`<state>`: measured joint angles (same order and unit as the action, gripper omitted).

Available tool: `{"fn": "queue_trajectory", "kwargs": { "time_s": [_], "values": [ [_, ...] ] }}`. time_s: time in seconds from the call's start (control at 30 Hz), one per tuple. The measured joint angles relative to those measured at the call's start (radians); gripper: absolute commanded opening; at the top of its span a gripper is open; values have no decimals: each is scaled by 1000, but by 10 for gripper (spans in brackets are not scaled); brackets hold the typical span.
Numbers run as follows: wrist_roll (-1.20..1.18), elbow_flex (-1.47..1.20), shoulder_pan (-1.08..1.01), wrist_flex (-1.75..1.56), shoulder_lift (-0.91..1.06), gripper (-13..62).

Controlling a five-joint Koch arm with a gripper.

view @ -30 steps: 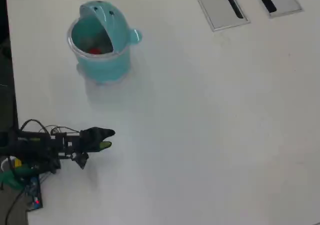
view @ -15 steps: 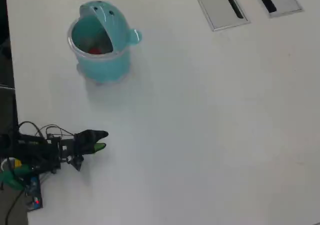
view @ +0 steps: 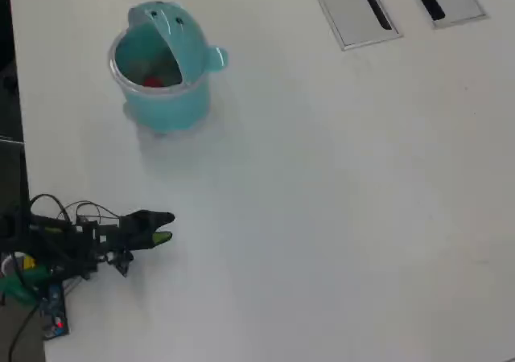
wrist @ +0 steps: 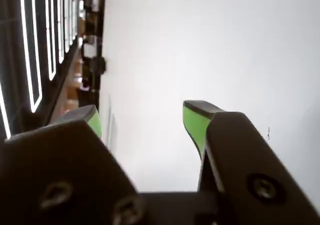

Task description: Grasp RGB lego blocks and put them in the bin one by one.

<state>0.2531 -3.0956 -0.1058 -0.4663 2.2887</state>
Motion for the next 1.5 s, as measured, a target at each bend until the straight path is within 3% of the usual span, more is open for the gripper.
{"fn": "queue_trajectory", "kwargs": {
  "time_s": [0.47, 1.0, 1.5],
  "values": [
    [-35, 0, 64, 201, 0, 331],
    [-91, 0, 206, 245, 0, 350],
    [-115, 0, 209, 255, 0, 346]
  ]
}}
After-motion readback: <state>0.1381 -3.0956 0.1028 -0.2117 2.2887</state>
